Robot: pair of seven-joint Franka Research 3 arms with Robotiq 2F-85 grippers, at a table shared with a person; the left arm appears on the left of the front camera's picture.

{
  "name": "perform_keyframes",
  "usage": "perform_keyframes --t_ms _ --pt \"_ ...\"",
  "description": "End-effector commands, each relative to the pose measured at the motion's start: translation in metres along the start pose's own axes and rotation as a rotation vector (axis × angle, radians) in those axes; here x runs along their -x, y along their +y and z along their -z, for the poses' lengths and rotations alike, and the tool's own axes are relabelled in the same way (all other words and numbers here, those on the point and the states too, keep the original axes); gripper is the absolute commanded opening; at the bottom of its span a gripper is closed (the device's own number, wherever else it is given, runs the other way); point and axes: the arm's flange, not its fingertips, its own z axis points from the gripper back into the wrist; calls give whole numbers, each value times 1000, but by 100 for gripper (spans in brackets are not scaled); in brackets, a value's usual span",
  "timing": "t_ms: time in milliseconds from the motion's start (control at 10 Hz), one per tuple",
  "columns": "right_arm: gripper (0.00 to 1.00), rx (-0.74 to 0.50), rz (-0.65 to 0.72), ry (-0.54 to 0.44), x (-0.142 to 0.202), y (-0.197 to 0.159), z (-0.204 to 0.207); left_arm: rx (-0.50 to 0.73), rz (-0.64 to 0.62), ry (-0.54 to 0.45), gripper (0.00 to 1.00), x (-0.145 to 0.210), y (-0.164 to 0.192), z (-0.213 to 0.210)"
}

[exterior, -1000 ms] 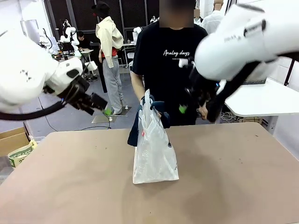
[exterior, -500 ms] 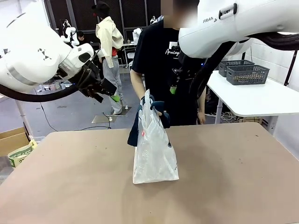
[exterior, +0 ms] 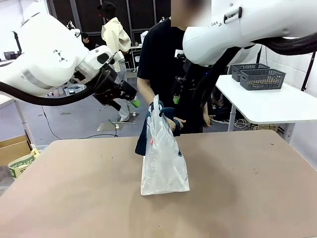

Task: Transfer purchased items from the store into the shopping bag.
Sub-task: Open the Reusable shopping bag in the center of the table.

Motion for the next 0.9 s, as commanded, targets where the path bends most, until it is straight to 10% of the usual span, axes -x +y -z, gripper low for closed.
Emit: perform_keyframes --t_ms 0,800 --pt "100 -68 29 32 -15 8 3 58 -64 24 100 -18 -7 8" --pt "100 -189 33 46 -21 21 26 146 -66 122 100 -22 -12 44"
